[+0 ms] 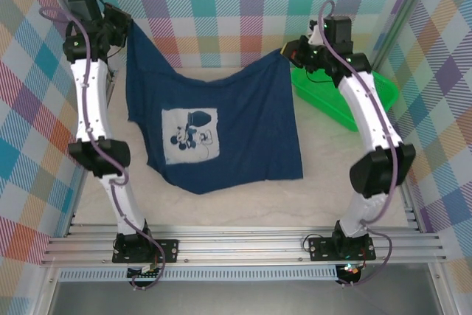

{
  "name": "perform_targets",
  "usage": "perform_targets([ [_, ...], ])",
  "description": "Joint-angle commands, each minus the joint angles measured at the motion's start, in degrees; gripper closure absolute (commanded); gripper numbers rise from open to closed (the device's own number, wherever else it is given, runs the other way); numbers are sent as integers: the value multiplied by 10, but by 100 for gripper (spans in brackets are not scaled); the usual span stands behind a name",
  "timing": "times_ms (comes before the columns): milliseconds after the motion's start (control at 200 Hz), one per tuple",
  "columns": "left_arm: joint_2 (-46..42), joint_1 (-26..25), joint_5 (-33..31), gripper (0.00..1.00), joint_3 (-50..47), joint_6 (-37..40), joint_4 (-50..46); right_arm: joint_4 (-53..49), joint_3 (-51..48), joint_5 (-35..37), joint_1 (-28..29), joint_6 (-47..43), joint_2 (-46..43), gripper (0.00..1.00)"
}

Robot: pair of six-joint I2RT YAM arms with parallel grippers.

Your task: Fold and stack the t-shirts

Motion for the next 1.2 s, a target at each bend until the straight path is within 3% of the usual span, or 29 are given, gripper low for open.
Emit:
perform_targets([
  [0,4,39,65,100,145,-66,53,28,141,-17,1,6,22,100],
  [190,-96,72,59,100,123,-82,117,-23,335,3,-8,19,90,100],
  [335,-222,75,51,100,14,-41,71,-39,330,-3,-11,27,77,100],
  [455,-358,66,21,100,-171,24,15,-19,184,-18,-6,15,16,100],
  [630,-617,20,-65,100,-632,-1,-1,62,-177,-1,5,20,-114,100],
  [740,-744,-11,-52,100,-900,-40,-14,97,-368,13,28,14,-150,100],
  [855,-832,-22,-4,100,-1137,-81,38,123,-481,8,54,11,-121,100],
  [1010,-854,-50,10,100,-1299,-99,80,123,-524,37,84,-2,-49,100],
  [1195,-879,-78,3,100,-1349,-123,69,57,-537,122,95,-5,-26,100],
])
